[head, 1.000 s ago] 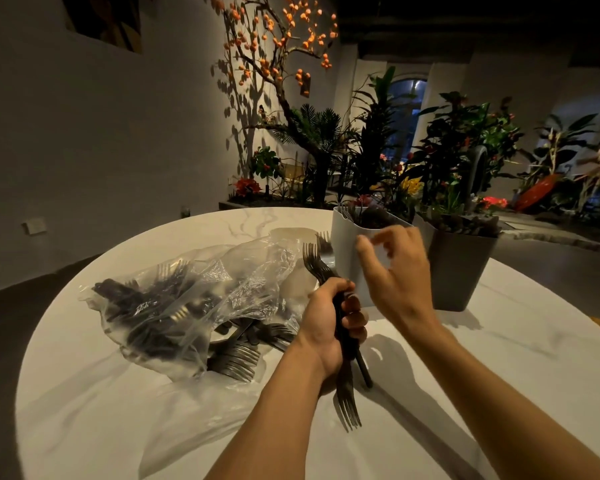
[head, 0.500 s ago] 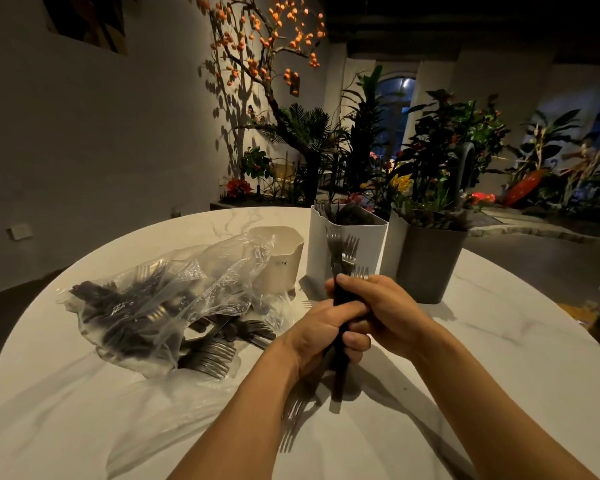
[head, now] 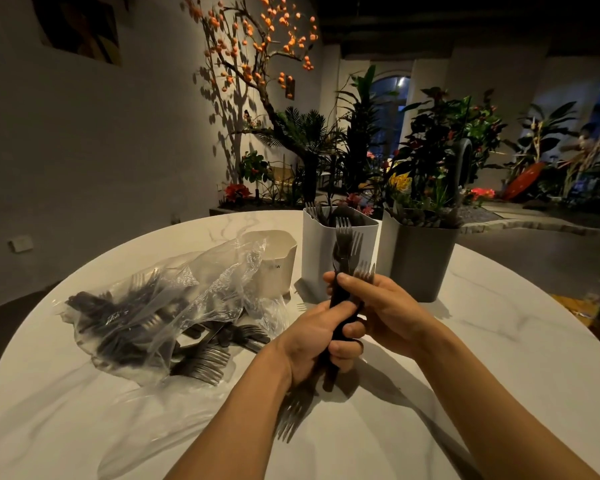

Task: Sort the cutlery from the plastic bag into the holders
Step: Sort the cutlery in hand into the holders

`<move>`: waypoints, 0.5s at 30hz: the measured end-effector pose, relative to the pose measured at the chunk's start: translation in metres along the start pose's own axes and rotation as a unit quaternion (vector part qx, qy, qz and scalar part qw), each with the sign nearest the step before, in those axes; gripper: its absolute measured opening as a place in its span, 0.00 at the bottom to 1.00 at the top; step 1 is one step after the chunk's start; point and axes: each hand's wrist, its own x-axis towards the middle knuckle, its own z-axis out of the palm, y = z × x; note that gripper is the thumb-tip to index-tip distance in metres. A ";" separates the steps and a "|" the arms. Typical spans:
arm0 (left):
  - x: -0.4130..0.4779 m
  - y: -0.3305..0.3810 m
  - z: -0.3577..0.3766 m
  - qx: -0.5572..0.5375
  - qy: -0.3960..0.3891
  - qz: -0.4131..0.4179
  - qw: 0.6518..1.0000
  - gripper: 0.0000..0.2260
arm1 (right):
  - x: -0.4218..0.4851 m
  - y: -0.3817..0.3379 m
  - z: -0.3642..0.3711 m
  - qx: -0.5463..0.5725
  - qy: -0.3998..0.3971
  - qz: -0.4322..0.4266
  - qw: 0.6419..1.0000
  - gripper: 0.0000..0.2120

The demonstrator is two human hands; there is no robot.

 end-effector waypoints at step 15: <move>0.005 -0.003 -0.004 0.022 -0.020 0.017 0.999 0.08 | -0.003 -0.002 -0.005 0.079 -0.043 -0.008 0.996 0.16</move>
